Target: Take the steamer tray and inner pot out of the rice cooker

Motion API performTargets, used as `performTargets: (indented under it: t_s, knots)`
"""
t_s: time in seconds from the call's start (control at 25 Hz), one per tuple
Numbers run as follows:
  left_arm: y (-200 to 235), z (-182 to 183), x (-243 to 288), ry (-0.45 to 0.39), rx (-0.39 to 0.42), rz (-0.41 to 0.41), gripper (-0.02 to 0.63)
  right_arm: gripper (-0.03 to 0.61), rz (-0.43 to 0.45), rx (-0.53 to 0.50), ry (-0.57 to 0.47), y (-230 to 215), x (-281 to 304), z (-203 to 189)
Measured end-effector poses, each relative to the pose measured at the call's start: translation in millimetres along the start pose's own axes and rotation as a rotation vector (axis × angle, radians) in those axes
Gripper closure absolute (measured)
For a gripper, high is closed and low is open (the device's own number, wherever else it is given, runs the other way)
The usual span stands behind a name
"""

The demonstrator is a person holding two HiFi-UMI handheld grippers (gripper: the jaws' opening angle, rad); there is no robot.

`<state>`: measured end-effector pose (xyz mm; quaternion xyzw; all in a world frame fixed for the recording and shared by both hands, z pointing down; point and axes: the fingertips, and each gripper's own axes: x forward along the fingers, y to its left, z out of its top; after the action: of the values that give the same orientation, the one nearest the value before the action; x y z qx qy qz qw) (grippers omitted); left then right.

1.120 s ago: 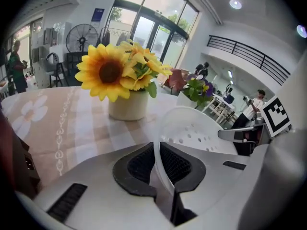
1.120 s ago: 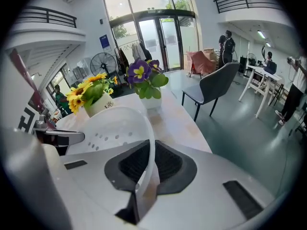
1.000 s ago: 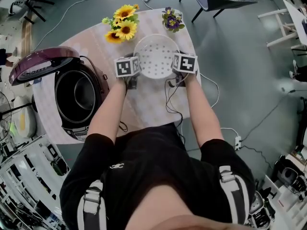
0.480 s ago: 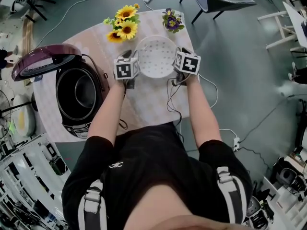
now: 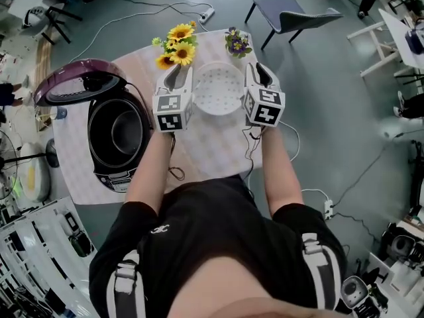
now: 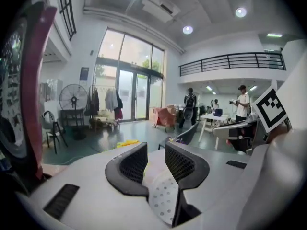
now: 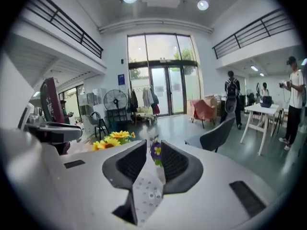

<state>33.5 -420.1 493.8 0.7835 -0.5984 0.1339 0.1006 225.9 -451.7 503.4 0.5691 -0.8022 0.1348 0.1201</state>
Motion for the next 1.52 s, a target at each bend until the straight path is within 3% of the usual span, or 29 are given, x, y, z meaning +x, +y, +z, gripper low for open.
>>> performTargets:
  t_s: [0.24,0.44,0.56,0.68,0.84,1.52]
  knots:
    - [-15.4,67.7,-72.7,-0.192,0.021,-0.012,0.523,0.505,0.033,-0.055,-0.202,35.4,-64.1,73.0]
    - [-25.1,84.5,-122.7,-0.231,0.035,-0.010,0.523,0.505,0.064,-0.062,-0.294,66.4,-113.6,98.8]
    - [-23.1,86.0,-155.8,-0.253,0.005,0.002,0.523,0.506,0.071,-0.052,-0.351,82.0,-141.7,104.8]
    - [-14.8,79.8,-184.2,-0.256,-0.022,0.029,0.568,0.580,0.059,-0.031,-0.401,93.6,-167.1,102.5]
    - [-3.0,71.4,-206.4,-0.241,-0.014,0.057,0.609,0.580,0.099,-0.034,-0.396,114.3,-181.4,89.7]
    - [46.2,35.9,-268.9,-0.205,-0.026,0.280,0.611,0.580,0.269,-0.072,-0.340,173.6,-174.7,78.4]
